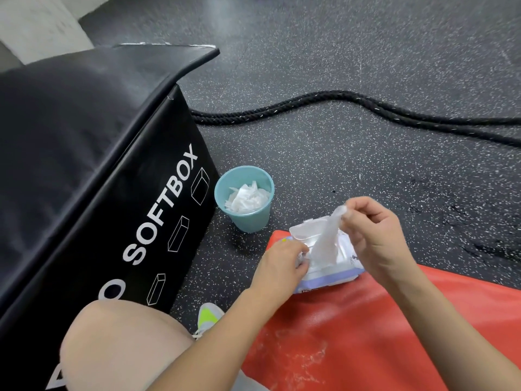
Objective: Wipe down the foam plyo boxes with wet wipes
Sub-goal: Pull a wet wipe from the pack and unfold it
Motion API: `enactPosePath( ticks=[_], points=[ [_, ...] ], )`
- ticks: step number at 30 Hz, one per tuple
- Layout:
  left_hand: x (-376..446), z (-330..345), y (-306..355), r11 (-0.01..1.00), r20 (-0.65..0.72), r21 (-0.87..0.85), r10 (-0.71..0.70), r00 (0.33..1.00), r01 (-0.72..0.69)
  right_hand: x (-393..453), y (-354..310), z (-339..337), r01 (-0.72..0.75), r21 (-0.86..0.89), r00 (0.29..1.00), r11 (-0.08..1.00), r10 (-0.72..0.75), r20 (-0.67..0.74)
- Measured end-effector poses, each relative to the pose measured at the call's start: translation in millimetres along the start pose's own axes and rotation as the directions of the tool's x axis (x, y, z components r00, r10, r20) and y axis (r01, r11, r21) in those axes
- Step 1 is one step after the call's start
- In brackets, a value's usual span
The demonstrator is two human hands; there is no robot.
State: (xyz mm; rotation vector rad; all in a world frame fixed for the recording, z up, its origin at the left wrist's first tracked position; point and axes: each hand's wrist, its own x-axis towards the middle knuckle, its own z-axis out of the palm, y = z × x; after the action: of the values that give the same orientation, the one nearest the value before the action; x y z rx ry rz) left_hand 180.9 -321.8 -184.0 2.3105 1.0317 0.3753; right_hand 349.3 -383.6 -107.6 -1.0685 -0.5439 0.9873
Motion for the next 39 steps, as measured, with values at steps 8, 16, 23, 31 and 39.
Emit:
enactPosePath(
  ticks=[8,16,23,31,39],
  points=[
    [-4,-4,11,0.998,-0.011,0.058,-0.004,1.000,0.004,29,-30,16,0.084,-0.030,0.996,0.996,-0.085,-0.017],
    [-9,17,10,0.969,0.001,0.167,0.185,0.983,-0.183,54,-61,22,0.178,0.046,0.983,0.983,-0.176,-0.048],
    [-12,28,5,0.828,0.080,0.471,0.304,0.949,-0.305,63,-54,32,0.157,0.013,0.988,0.987,-0.157,-0.009],
    [-3,14,15,0.842,0.016,0.431,0.353,0.935,-0.325,64,-46,38,0.119,0.046,0.993,0.992,-0.119,-0.006],
    [15,0,26,0.961,-0.237,0.239,0.193,0.952,-0.135,70,-40,52,0.070,0.053,0.996,0.996,-0.073,0.049]
  ],
)
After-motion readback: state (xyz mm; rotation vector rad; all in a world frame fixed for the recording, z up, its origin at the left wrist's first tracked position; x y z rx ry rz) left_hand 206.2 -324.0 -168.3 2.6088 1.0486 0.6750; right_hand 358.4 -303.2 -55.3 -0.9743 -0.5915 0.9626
